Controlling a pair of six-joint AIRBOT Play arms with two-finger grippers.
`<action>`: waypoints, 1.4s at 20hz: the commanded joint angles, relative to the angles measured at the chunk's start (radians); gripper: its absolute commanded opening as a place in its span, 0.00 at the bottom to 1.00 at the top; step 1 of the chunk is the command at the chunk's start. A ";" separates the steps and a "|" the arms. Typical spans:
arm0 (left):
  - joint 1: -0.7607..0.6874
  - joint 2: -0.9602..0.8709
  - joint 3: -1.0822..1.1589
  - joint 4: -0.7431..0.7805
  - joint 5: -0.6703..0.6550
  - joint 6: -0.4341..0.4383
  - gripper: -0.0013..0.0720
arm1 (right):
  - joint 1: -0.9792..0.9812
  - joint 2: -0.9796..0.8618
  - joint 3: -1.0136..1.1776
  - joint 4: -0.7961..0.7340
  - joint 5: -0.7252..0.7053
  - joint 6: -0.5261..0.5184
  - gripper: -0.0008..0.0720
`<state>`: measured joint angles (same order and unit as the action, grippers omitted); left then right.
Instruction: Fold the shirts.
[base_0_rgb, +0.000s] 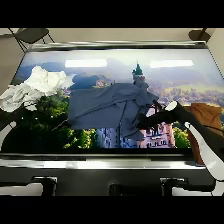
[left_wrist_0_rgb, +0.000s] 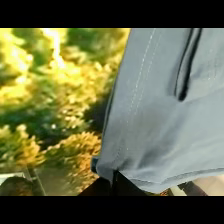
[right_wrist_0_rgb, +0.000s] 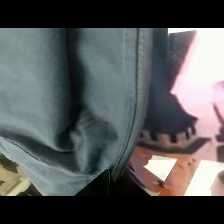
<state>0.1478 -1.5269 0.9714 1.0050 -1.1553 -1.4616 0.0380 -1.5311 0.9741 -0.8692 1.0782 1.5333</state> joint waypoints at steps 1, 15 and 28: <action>0.009 0.023 0.029 -0.008 -0.030 0.023 0.06 | 0.014 0.037 0.032 0.003 -0.016 -0.033 0.08; 0.021 0.760 0.936 0.130 0.296 -0.136 0.06 | -0.116 0.791 0.889 -0.611 -0.290 0.001 0.08; 0.021 0.679 0.936 0.276 0.130 -0.136 0.06 | -0.116 0.752 0.889 -0.751 -0.054 0.226 0.08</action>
<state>0.1684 -0.7757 1.9057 1.2060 -0.9501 -1.5970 -0.0780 -0.7052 1.8614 -1.5730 0.9352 1.6749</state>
